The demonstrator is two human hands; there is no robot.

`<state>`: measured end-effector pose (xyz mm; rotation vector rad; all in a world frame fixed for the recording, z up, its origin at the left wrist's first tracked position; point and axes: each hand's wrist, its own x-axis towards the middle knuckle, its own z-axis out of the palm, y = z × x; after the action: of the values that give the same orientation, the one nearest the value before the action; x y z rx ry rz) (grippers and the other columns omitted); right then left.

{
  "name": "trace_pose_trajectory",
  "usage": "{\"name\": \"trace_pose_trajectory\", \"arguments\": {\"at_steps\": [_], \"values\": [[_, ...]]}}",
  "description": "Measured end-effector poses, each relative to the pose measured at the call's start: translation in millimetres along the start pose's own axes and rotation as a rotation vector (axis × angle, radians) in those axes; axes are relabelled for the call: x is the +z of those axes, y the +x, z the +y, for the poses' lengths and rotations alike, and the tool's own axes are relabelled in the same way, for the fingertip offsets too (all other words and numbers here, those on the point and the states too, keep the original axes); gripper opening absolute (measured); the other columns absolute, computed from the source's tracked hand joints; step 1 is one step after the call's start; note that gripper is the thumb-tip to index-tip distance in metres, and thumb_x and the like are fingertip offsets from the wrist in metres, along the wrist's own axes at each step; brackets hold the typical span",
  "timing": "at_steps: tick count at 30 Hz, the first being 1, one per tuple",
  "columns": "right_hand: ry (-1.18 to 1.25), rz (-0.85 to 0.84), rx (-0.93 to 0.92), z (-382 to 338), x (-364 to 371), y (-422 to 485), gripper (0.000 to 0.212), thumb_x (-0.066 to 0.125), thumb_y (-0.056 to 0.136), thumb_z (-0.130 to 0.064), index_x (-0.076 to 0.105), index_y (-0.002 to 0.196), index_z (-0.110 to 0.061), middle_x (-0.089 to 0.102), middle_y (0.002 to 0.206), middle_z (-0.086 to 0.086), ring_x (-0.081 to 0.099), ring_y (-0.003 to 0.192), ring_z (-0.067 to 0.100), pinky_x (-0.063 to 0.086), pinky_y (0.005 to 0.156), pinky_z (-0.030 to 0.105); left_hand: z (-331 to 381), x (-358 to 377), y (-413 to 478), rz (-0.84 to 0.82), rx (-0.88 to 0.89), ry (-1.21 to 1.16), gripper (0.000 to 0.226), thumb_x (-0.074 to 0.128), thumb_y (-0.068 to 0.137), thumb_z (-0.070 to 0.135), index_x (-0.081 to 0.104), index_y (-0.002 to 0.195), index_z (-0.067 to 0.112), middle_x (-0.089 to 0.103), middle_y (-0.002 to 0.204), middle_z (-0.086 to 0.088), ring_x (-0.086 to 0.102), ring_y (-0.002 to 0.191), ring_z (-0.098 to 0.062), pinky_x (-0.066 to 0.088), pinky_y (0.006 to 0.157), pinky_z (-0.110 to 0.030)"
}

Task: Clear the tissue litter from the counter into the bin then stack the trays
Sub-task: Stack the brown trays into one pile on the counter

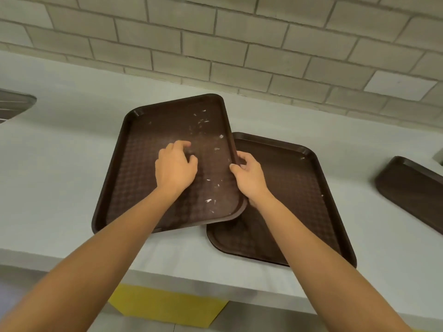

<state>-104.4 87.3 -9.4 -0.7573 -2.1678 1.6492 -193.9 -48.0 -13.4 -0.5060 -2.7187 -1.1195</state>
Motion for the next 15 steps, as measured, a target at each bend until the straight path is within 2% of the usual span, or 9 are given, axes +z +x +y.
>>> {"name": "trace_pose_trajectory", "arguments": {"at_steps": [5, 8, 11, 15], "values": [[-0.05, 0.09, 0.024, 8.4, -56.1, -6.8, 0.037, 0.05, 0.096, -0.019, 0.045, 0.132, -0.023, 0.063, 0.117, 0.002, 0.063, 0.102, 0.016, 0.052, 0.093, 0.037, 22.2, 19.3, -7.4, -0.024, 0.022, 0.1, 0.038, 0.052, 0.092, 0.032, 0.052, 0.129, 0.022, 0.055, 0.129, -0.006, 0.046, 0.123, -0.028, 0.039, 0.099, -0.044], [-0.072, 0.141, 0.029, 15.5, -85.6, -12.8, 0.037, 0.05, 0.096, -0.021, 0.045, 0.133, -0.022, 0.061, 0.119, 0.001, 0.061, 0.104, 0.016, 0.052, 0.094, 0.035, 31.3, 32.9, -10.6, -0.071, 0.034, 0.184, 0.042, 0.051, 0.093, 0.032, 0.047, 0.133, 0.02, 0.048, 0.138, -0.007, 0.038, 0.131, -0.028, 0.033, 0.105, -0.045], [-0.068, 0.19, 0.065, 28.3, -115.0, -16.7, 0.035, 0.051, 0.095, -0.022, 0.047, 0.13, -0.024, 0.061, 0.12, 0.002, 0.061, 0.105, 0.018, 0.051, 0.096, 0.04, 37.6, 45.1, -13.6, -0.107, 0.043, 0.261, 0.046, 0.05, 0.093, 0.031, 0.042, 0.137, 0.018, 0.038, 0.146, -0.01, 0.028, 0.138, -0.028, 0.026, 0.111, -0.046], [0.006, 0.229, 0.122, 42.1, -151.1, -22.5, 0.035, 0.051, 0.095, -0.02, 0.049, 0.13, -0.022, 0.064, 0.115, 0.004, 0.064, 0.102, 0.021, 0.052, 0.094, 0.043, 47.8, 58.5, -18.2, -0.091, 0.049, 0.324, 0.045, 0.048, 0.095, 0.029, 0.04, 0.138, 0.018, 0.031, 0.15, -0.014, 0.025, 0.139, -0.031, 0.023, 0.112, -0.048]]}}
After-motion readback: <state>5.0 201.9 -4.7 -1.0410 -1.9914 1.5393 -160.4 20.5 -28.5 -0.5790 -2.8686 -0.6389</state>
